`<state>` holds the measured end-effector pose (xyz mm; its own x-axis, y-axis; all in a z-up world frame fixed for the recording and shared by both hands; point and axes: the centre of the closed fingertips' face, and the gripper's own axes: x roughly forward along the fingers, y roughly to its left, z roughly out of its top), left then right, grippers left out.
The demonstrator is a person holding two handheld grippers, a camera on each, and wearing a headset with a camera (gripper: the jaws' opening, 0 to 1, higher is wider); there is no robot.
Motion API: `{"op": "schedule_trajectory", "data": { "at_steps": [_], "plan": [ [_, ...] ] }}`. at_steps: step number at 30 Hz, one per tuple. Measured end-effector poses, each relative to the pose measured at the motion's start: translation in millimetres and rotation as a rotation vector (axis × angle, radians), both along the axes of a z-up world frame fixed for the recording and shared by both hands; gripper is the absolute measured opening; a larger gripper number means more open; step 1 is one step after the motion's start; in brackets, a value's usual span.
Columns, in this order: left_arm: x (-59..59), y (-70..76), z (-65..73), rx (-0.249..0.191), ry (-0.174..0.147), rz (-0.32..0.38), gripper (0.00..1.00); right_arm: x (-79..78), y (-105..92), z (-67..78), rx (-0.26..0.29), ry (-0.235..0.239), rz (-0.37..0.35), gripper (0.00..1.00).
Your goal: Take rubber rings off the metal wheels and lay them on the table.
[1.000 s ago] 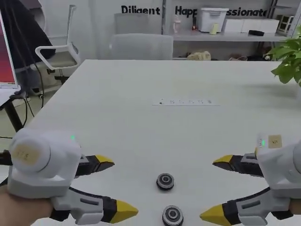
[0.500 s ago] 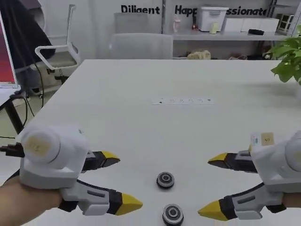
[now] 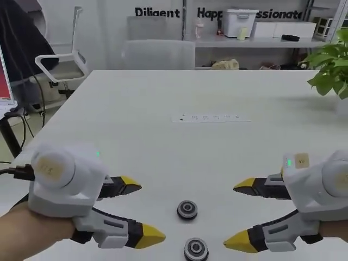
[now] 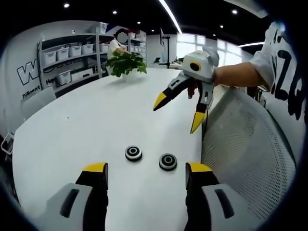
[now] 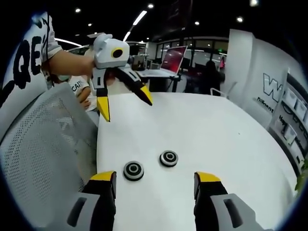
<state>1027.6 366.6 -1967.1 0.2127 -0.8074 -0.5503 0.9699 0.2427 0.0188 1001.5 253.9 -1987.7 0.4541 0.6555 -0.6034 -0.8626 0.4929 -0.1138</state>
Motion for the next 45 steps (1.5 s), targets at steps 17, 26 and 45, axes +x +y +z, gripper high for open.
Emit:
{"op": "schedule_trajectory", "data": {
  "at_steps": [17, 26, 45],
  "plan": [
    [-5.1, -14.7, -3.8, 0.011, 0.007, -0.058, 0.58, -0.4, 3.6, -2.4, 0.006, 0.002, 0.024, 0.59],
    [-11.1, -22.0, -9.0, 0.025, 0.011, -0.089, 0.53, -1.5, 5.9, -6.1, 0.003, 0.007, 0.046, 0.56],
    [-15.5, -30.9, -19.6, 0.042, 0.027, -0.123, 0.44, -3.8, 11.7, -17.1, -0.002, 0.023, 0.090, 0.49]
  ]
}}
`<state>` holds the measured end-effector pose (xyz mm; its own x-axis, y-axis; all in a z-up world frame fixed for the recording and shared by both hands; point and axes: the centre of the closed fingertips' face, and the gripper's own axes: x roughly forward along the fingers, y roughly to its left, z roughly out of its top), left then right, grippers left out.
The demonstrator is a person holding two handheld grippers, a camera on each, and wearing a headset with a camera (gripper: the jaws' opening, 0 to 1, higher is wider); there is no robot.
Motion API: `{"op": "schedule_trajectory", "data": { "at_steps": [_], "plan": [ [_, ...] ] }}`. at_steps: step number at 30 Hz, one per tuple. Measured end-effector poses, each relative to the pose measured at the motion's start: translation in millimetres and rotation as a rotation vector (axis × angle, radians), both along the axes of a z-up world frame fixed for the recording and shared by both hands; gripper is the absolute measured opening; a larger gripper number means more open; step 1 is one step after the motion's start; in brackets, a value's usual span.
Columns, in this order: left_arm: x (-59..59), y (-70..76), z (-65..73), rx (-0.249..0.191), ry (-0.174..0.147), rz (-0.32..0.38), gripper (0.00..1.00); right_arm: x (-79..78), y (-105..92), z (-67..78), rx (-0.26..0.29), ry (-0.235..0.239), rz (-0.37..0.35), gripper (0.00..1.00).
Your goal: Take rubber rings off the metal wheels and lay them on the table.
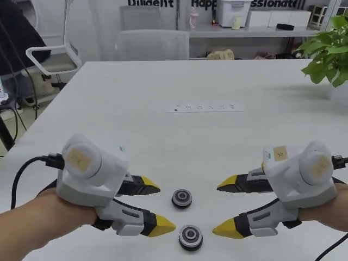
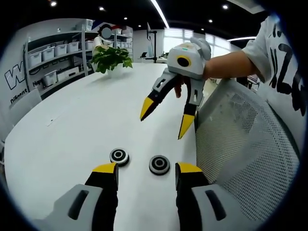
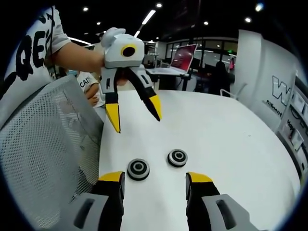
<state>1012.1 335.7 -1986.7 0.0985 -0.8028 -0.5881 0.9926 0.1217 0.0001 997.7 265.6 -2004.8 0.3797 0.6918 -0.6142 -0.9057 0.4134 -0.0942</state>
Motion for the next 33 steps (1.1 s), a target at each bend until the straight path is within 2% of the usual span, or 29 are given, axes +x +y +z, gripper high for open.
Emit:
{"op": "schedule_trajectory", "data": {
  "at_steps": [17, 33],
  "plan": [
    [-8.8, -11.6, -17.8, 0.029, 0.024, -0.051, 0.34, -3.3, 0.9, -20.5, -0.009, 0.049, 0.027, 0.41],
    [-16.1, -25.5, -34.3, 0.059, 0.044, -0.106, 0.26, -3.9, 2.0, -26.8, -0.009, 0.061, 0.039, 0.38]
  ]
}}
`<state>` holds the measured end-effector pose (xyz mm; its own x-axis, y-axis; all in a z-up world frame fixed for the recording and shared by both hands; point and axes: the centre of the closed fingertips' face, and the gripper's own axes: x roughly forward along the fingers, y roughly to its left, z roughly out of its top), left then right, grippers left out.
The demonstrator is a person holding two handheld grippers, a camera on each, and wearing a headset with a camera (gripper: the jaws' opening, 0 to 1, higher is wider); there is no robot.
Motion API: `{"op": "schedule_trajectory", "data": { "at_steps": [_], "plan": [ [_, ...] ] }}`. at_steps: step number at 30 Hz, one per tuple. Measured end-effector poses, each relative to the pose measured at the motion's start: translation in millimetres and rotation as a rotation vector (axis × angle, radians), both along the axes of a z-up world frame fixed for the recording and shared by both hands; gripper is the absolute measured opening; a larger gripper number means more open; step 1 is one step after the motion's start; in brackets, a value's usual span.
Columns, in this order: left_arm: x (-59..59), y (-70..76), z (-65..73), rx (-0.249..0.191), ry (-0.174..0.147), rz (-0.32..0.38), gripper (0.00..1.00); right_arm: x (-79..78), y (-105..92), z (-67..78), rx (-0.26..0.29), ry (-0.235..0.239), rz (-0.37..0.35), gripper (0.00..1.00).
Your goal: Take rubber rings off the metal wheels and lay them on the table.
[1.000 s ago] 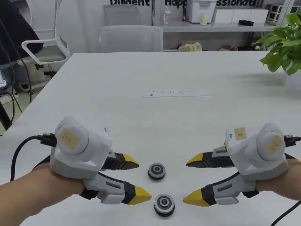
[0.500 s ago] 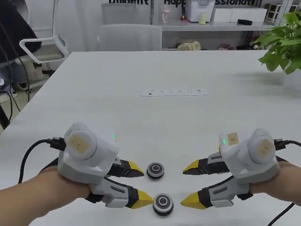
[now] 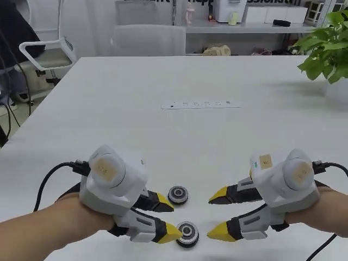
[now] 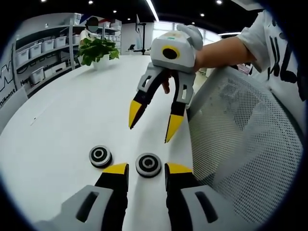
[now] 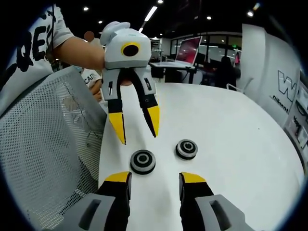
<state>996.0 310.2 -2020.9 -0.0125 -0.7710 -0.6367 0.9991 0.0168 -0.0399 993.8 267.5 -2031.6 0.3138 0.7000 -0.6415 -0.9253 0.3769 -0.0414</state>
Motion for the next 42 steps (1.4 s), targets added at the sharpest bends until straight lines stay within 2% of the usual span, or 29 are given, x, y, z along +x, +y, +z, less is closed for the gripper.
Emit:
{"op": "schedule_trajectory", "data": {
  "at_steps": [8, 21, 29, 35, 42],
  "plan": [
    [-3.1, -6.2, -10.7, 0.024, 0.001, -0.029, 0.21, -0.8, 0.8, -3.0, -0.002, 0.005, 0.005, 0.37],
    [-5.6, -11.5, -19.6, 0.036, 0.008, -0.028, 0.15, -3.4, 1.6, -7.0, -0.009, 0.011, 0.018, 0.36],
    [-5.9, -15.4, -24.7, 0.049, -0.013, -0.028, 0.13, -4.6, 1.3, -9.0, -0.011, 0.013, 0.022, 0.35],
    [-3.3, -15.5, -26.3, 0.060, -0.061, -0.039, 0.10, -5.1, 1.7, -10.0, -0.014, 0.014, 0.024, 0.35],
    [-3.5, -16.6, -26.8, 0.055, -0.067, -0.039, 0.09, -4.8, 4.8, -12.5, -0.018, 0.017, 0.032, 0.34]
  ]
}}
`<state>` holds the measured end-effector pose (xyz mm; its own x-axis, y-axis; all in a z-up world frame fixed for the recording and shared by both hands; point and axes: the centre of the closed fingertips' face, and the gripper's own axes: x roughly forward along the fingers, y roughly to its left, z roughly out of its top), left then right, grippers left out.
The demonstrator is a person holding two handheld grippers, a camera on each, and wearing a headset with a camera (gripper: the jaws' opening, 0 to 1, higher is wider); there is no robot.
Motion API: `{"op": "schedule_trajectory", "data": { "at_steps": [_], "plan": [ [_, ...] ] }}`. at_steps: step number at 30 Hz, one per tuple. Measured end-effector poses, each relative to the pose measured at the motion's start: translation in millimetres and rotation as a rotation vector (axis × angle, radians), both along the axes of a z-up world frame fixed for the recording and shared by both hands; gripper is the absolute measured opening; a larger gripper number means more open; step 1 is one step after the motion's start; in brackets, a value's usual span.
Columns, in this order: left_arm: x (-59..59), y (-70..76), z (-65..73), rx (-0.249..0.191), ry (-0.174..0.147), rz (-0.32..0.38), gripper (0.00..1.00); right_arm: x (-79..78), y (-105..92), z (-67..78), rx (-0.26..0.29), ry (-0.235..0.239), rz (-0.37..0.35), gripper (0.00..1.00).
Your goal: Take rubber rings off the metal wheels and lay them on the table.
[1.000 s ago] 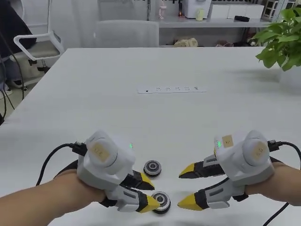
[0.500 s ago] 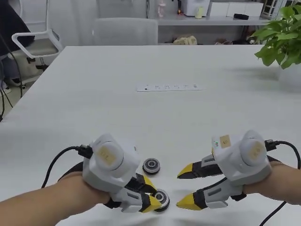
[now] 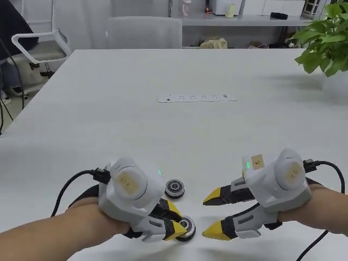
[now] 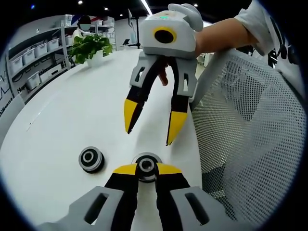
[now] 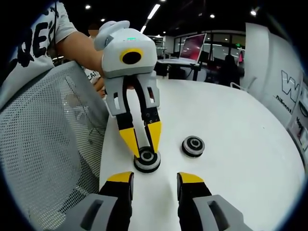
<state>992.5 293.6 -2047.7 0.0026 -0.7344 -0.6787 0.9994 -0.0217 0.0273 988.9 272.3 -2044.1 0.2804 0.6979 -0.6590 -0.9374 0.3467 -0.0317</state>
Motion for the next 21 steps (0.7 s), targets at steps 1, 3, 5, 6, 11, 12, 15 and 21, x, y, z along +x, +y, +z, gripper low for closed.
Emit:
{"op": "schedule_trajectory", "data": {
  "at_steps": [1, 3, 5, 6, 11, 12, 15, 21],
  "plan": [
    [0.0, 0.0, 0.0, -0.001, -0.002, -0.001, 0.09, 0.0, 0.6, -0.2, 0.001, 0.000, 0.002, 0.34],
    [0.2, 0.2, -0.1, -0.002, -0.003, 0.000, 0.09, -0.6, 2.7, 0.0, 0.004, 0.003, 0.006, 0.34],
    [0.2, 0.4, -0.2, -0.005, -0.004, 0.001, 0.09, -0.7, 3.7, -0.4, 0.002, 0.003, 0.010, 0.33],
    [0.1, 0.4, 0.0, -0.007, -0.006, 0.002, 0.09, -0.7, 4.2, -0.9, 0.000, 0.004, 0.012, 0.33],
    [0.2, 0.4, 0.2, -0.006, -0.010, 0.005, 0.09, 0.0, 7.0, -3.0, -0.001, 0.011, 0.016, 0.33],
    [0.2, 0.4, 0.3, -0.004, -0.011, 0.004, 0.09, 0.0, 7.6, -3.4, 0.000, 0.013, 0.016, 0.33],
    [0.3, 0.5, 0.4, -0.004, -0.011, 0.008, 0.08, 0.0, 10.4, -5.5, 0.002, 0.024, 0.019, 0.32],
    [0.1, 1.1, 0.6, -0.006, -0.010, 0.011, 0.08, 0.5, 15.3, -9.3, 0.015, 0.051, 0.008, 0.31]
  ]
}}
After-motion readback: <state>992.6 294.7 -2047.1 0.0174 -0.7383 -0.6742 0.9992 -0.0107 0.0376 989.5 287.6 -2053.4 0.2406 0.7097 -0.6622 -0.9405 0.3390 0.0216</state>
